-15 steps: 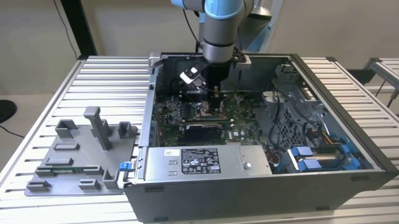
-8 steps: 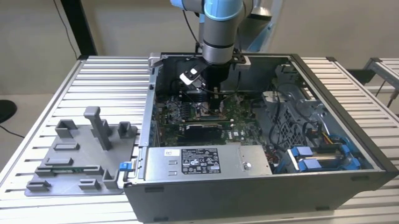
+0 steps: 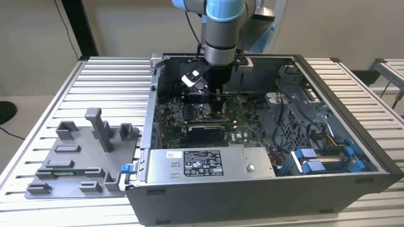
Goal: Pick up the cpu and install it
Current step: 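Place the cpu into insertion slot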
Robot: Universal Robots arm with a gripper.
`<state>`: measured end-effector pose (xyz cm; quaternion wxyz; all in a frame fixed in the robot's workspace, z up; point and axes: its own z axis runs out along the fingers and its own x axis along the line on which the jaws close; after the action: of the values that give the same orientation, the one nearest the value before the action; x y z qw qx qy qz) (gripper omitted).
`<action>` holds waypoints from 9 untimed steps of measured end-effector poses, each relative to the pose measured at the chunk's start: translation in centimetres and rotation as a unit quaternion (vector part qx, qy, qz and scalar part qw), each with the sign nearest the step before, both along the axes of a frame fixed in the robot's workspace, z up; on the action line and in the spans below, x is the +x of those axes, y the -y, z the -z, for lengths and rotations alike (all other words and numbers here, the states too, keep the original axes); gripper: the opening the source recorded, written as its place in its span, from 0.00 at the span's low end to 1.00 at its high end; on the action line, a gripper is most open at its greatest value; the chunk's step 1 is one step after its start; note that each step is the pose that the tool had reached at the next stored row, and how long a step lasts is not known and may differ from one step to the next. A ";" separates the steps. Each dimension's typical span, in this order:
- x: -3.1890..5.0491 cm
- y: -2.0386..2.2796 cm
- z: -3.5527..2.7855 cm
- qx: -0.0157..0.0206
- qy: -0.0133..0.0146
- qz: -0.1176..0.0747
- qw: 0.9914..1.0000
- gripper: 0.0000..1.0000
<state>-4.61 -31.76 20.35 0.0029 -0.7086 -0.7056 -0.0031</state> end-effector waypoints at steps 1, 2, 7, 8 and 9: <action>0.00 0.01 0.02 -0.001 0.000 -0.001 1.000 0.00; 0.00 0.01 0.05 -0.002 0.000 -0.001 1.000 0.00; -0.03 0.02 0.17 -0.006 0.000 -0.003 1.000 0.00; -0.03 0.02 0.21 -0.007 0.000 -0.003 1.000 0.00; -0.04 0.02 0.27 -0.007 0.000 -0.003 1.000 0.00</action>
<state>-4.65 -31.78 20.08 -0.0020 -0.7063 -0.7079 0.0019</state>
